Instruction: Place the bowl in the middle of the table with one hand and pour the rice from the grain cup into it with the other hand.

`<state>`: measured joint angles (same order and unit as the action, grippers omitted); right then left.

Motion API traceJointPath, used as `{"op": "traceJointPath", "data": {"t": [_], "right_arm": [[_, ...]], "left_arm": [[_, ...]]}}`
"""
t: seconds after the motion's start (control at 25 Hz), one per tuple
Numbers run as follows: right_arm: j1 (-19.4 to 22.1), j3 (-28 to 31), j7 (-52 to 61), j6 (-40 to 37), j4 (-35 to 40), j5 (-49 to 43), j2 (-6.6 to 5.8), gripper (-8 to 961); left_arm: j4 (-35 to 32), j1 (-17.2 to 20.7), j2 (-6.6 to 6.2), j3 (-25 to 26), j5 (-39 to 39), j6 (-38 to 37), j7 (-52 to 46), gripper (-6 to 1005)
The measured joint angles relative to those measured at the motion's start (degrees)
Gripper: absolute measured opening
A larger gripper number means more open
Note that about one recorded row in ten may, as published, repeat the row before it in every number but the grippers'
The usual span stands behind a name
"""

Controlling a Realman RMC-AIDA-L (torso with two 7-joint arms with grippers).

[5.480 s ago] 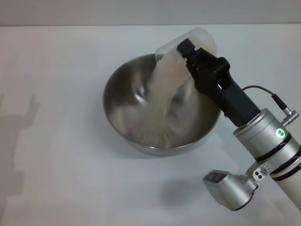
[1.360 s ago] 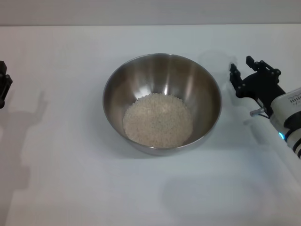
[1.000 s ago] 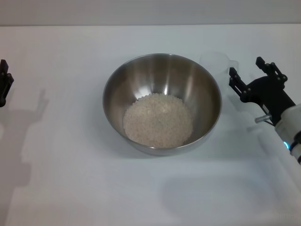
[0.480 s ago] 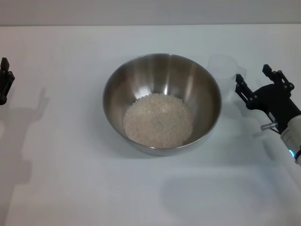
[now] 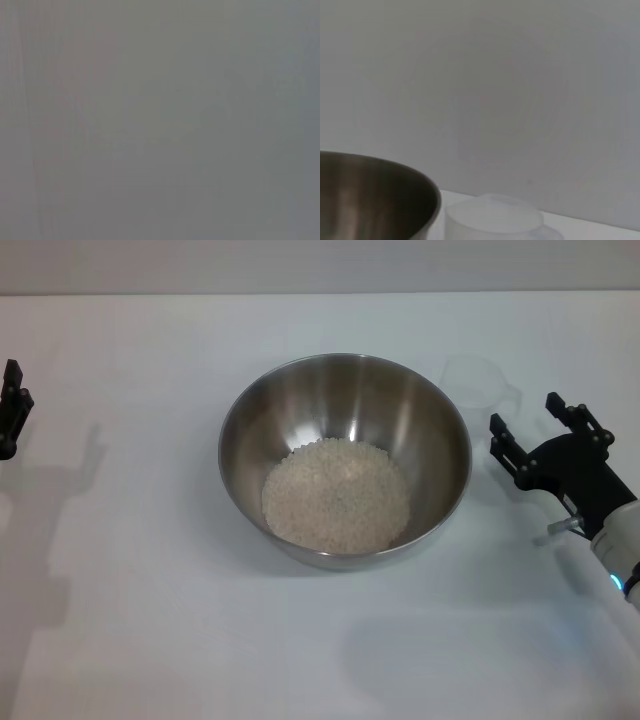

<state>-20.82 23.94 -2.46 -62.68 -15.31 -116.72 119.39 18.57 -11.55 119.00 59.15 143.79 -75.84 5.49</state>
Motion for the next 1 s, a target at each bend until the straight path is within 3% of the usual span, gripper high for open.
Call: {"op": "traceJointPath", "data": {"t": [0.16,0.44,0.52,0.72,1.0], "right_arm": [[0.8,-0.6,0.0,-1.1,-0.2,0.0,0.02,726],[7.1,-2.1,0.0,-14.0,-0.5,0.2,0.01,725],[11.2,1.0,0.7,-21.5,-0.5,0.6,-0.02,725],[15.0,8.6,4.0,-28.8,0.2,1.2,-0.03,763],[14.9,11.9,3.8,-29.1,0.3,1.3,0.16,831]], "left_arm": [[-0.3,0.0,0.0,0.0,0.0,0.0,0.0,846],[-0.7,0.2,0.09,0.0,0.0,0.0,-0.1,846],[-0.7,0.4,0.09,0.0,-0.6,0.0,-1.0,846],[-1.1,0.5,0.0,0.0,-1.8,0.0,-3.1,846],[-2.2,0.6,0.11,-0.5,-2.3,0.0,-4.7,846]]}}
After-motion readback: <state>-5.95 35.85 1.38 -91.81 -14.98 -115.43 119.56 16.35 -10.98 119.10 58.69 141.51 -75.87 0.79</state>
